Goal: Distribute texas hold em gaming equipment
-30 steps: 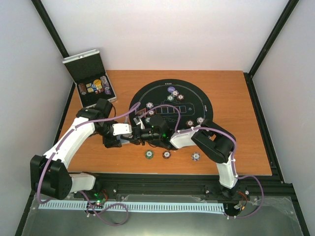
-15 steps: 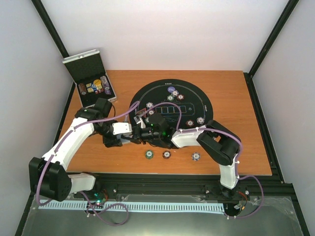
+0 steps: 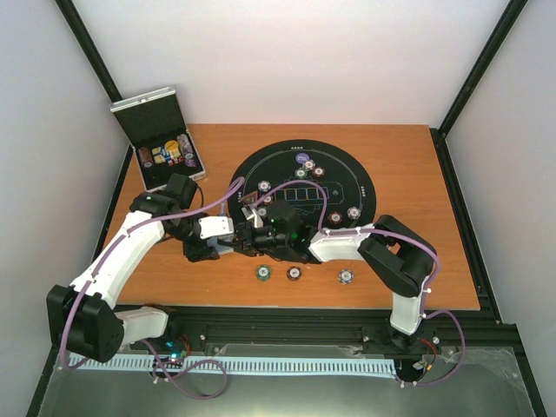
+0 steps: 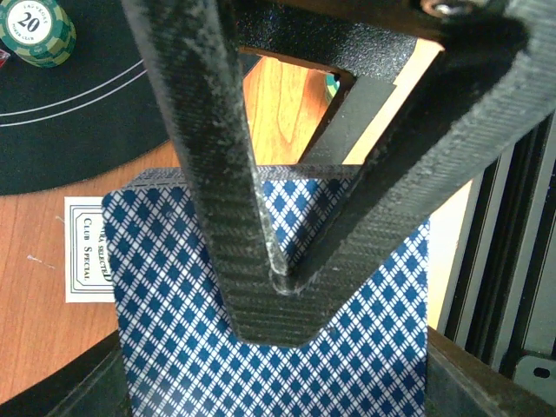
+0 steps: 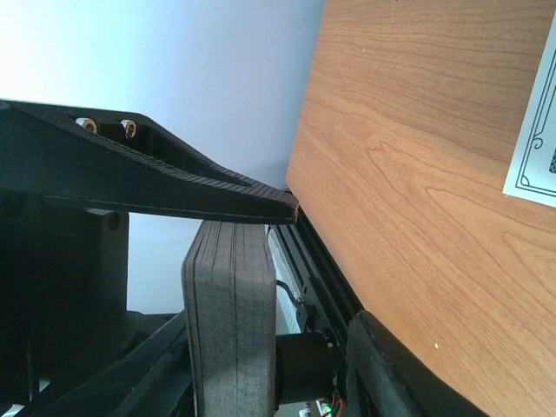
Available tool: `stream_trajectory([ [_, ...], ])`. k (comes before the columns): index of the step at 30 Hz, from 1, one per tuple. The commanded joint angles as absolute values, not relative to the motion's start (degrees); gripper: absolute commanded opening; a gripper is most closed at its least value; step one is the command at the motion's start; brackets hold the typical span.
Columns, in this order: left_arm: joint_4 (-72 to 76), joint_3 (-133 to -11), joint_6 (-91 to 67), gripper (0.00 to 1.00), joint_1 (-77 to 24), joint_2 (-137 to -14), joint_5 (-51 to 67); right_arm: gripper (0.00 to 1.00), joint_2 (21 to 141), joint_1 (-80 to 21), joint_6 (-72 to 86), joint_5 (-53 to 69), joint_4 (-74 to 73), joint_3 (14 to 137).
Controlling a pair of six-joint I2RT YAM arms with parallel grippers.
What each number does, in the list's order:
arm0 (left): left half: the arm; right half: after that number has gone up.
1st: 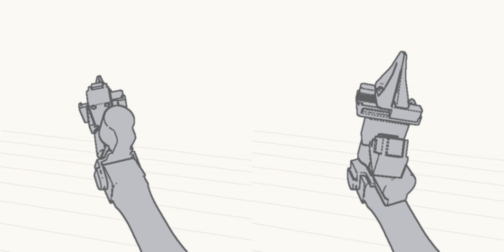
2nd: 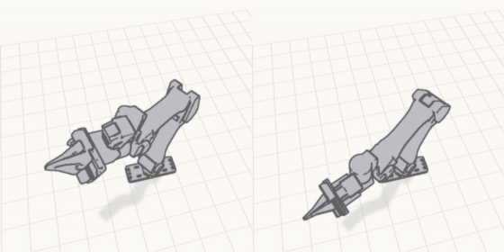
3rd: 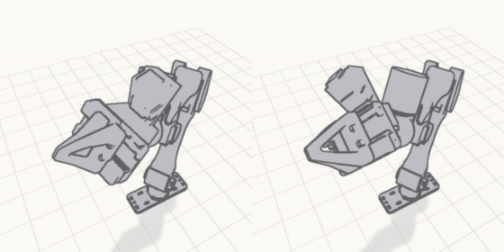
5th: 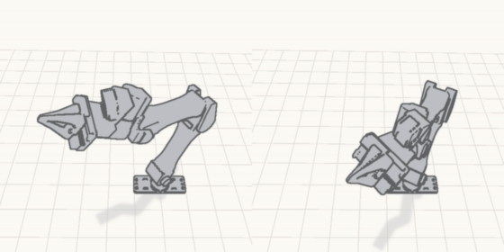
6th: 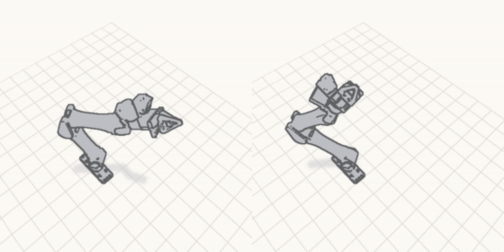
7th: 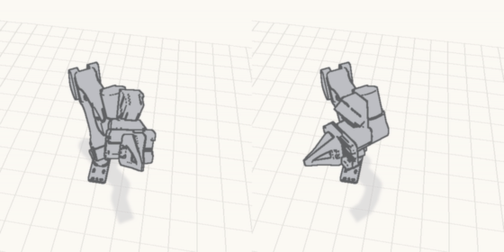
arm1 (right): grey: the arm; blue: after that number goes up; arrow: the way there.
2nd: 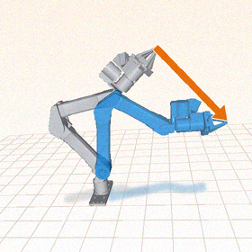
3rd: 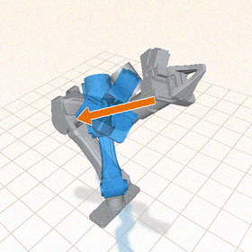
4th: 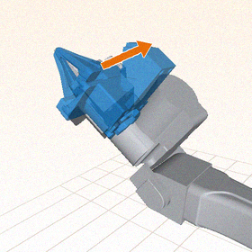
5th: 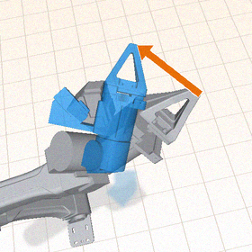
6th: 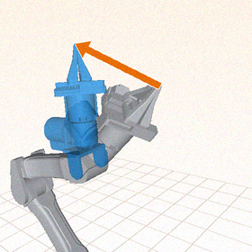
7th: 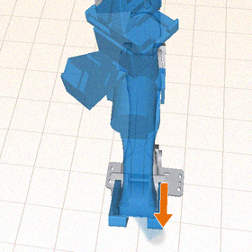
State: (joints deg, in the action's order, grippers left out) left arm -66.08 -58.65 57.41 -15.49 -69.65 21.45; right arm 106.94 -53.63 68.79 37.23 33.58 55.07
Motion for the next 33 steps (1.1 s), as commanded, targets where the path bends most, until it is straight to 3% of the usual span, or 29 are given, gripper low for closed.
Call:
stream_trajectory([
  [1, -66.1, -60.6, 57.6, 0.01, -15.6, -66.9, 24.2, 0.46, 107.2, -52.8, 65.0, 35.6, 20.6, 54.4],
  [12, -64.7, -57.3, 58.9, 0.01, -15.6, -66.9, 21.3, 0.61, 107.7, -53.1, 66.4, 39.6, 23.7, 58.4],
  [33, -64.9, -57.1, 59.3, 0.01, -15.6, -67.9, 19.5, 0.60, 113.1, -55.3, 68.5, 42.1, 27.1, 64.0],
])
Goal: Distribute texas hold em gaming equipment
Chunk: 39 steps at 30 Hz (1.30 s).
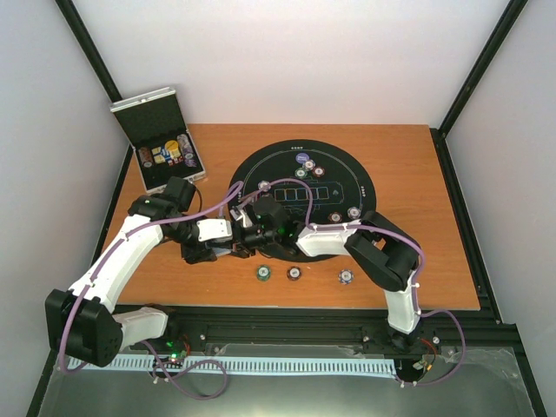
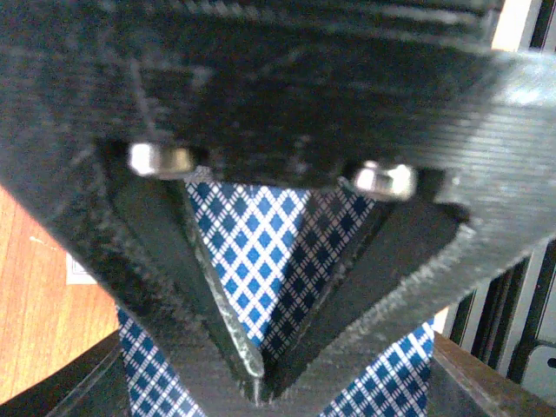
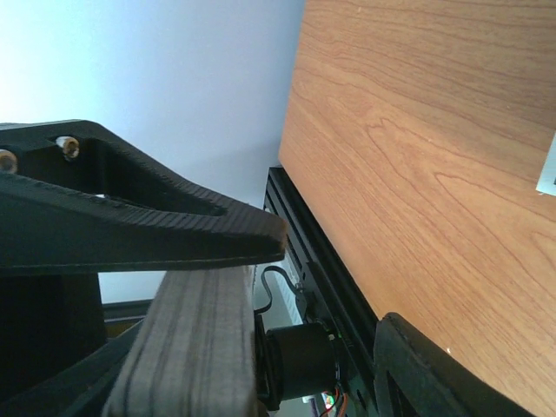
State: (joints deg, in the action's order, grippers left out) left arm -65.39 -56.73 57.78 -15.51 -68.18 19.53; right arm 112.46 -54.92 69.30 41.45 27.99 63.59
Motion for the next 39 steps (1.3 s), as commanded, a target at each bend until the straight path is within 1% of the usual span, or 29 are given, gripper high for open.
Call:
stream_trajectory([
  [1, -64.9, -57.1, 59.4, 0.01, -15.7, -68.0, 19.4, 0.59, 113.1, -55.1, 68.4, 42.0, 27.1, 63.4],
  [5, -65.1, -57.5, 59.4, 0.01, -15.6, -67.9, 19.6, 0.55, 112.3, -53.7, 68.6, 41.9, 28.2, 59.9],
  [9, -65.1, -57.7, 59.4, 0.01, -15.6, -67.9, 19.4, 0.52, 110.1, -52.4, 66.3, 41.9, 25.5, 58.4],
  [17, -64.6, -57.9, 58.9, 0.01, -15.7, -68.5, 19.8, 0.49, 107.0, -51.4, 64.3, 42.8, 22.5, 58.5],
  [23, -63.6, -57.0, 58.9, 0.01, -15.6, -68.2, 18.7, 0.31, 104.1, -51.2, 64.2, 42.5, 21.1, 59.1],
  [27, -63.1, -56.4, 59.0, 0.01, -15.6, -68.2, 18.5, 0.10, 102.3, -51.2, 63.6, 41.9, 18.5, 60.0],
  [29, -63.0, -56.3, 58.9, 0.01, -15.6, -68.2, 18.4, 0.04, 101.6, -51.1, 62.8, 41.6, 16.6, 60.6],
  [35, -62.9, -55.9, 58.9, 0.01, -15.6, -68.2, 18.1, 0.05, 100.1, -49.5, 60.2, 42.1, 11.7, 60.9],
  [36, -63.0, -55.9, 58.9, 0.01, -15.6, -68.2, 18.1, 0.07, 99.8, -49.3, 60.0, 42.1, 11.3, 60.7],
  [39, -63.0, -55.8, 59.0, 0.01, -15.6, -68.1, 17.9, 0.20, 99.5, -49.0, 59.3, 42.6, 10.4, 60.8],
])
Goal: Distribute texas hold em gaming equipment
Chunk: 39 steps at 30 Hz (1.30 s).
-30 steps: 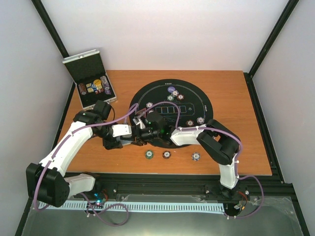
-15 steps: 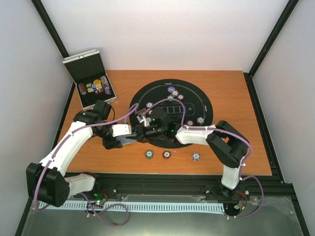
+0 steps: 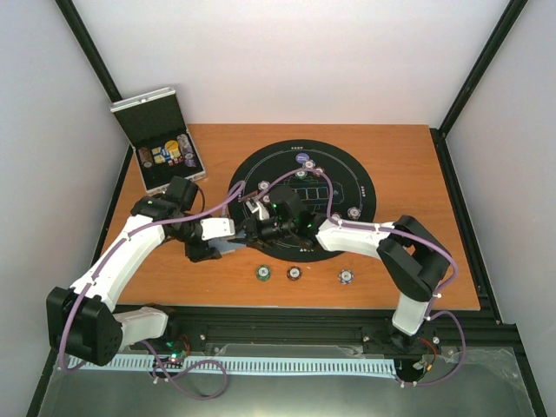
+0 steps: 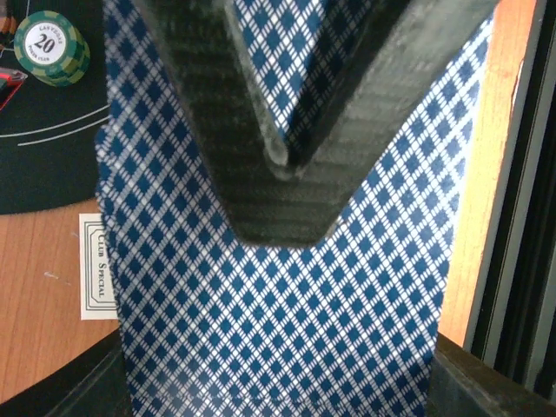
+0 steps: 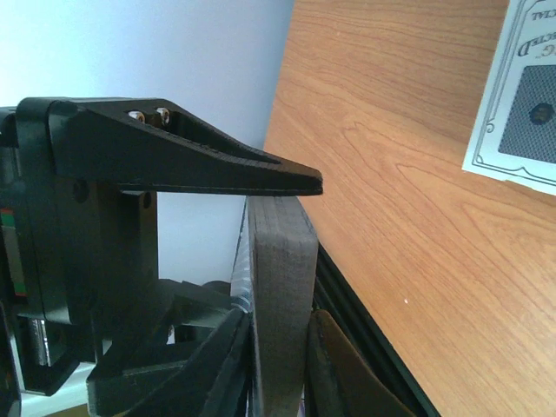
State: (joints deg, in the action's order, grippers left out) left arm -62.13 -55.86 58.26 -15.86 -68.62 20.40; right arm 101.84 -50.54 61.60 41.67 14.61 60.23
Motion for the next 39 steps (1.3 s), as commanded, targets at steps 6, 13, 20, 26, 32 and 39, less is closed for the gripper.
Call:
stream_trajectory([
  [6, -63.0, -56.1, 59.0, 0.01, -15.7, -68.1, 17.9, 0.29, 99.8, -49.0, 59.4, 43.0, 10.3, 61.2],
  [13, -63.0, -55.8, 59.0, 0.01, -15.7, -68.0, 17.3, 0.11, 99.5, -49.0, 59.5, 42.4, 9.6, 61.4],
  [20, -62.7, -55.4, 59.2, 0.01, -15.6, -68.2, 16.3, 0.03, 98.0, -48.2, 57.6, 42.2, 6.0, 61.9],
  [26, -62.4, -54.9, 59.1, 0.01, -15.7, -68.4, 15.1, 0.03, 96.6, -46.1, 55.9, 42.9, 3.5, 62.6],
  [32, -63.1, -54.6, 59.0, 0.01, -15.7, -68.4, 13.7, 0.03, 96.9, -40.6, 52.9, 45.0, 0.9, 63.9],
  [39, -64.6, -54.7, 58.7, 0.01, -15.6, -67.9, 13.1, 0.03, 108.0, -33.8, 47.3, 47.8, -4.3, 75.6],
])
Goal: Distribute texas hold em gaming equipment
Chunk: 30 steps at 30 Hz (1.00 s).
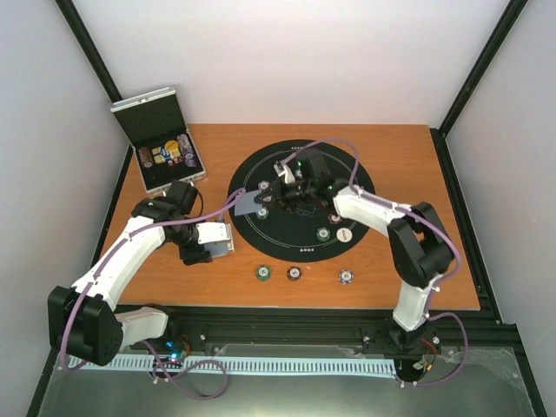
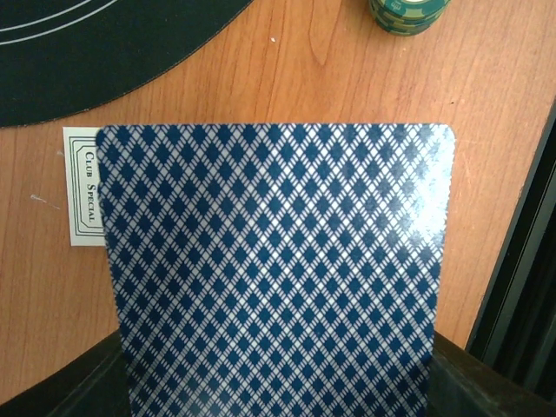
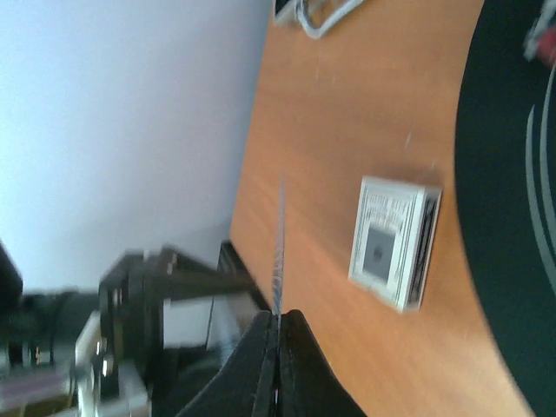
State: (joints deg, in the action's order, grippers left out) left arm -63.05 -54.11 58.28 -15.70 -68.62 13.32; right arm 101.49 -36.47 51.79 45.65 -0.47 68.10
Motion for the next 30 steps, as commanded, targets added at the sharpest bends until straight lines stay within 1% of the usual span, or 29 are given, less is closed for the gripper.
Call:
stream_trajectory([
  [1, -64.9, -54.9, 58.7, 0.01, -15.6, -67.9, 13.0, 0.03, 110.6, -33.3, 46.0, 47.8, -6.8, 78.7],
  [10, -66.2, -55.3, 57.5, 0.01, -15.7, -67.3, 13.3, 0.03, 136.8, -31.3, 41.6, 45.2, -22.0, 113.1],
  [13, -66.6, -55.3, 57.4, 0.01, -15.7, -67.1, 13.2, 0.03, 143.3, -31.1, 41.4, 43.4, -25.5, 121.1],
  [18, -67.0, -54.8, 57.7, 0.01, -15.6, -66.4, 12.6, 0.03, 149.6, -31.0, 40.0, 39.8, -32.3, 132.0],
  [21, -67.0, -54.6, 57.6, 0.01, -15.6, -66.3, 12.6, 0.14, 149.1, -30.9, 38.0, 35.5, -36.1, 133.3],
  [24, -67.2, -54.8, 57.3, 0.01, -15.7, -66.7, 13.0, 0.33, 146.8, -30.8, 35.7, 32.0, -38.9, 132.5],
  [26, -67.4, -55.2, 57.1, 0.01, -15.7, -66.8, 13.3, 0.39, 144.3, -30.8, 34.5, 29.9, -40.4, 131.4],
  [28, -67.6, -55.5, 57.0, 0.01, -15.6, -66.9, 13.3, 0.45, 140.5, -30.8, 34.1, 28.8, -39.4, 127.4],
  [30, -67.6, -55.5, 57.0, 0.01, -15.6, -66.8, 12.9, 0.50, 133.8, -30.8, 35.4, 29.5, -35.3, 119.4],
])
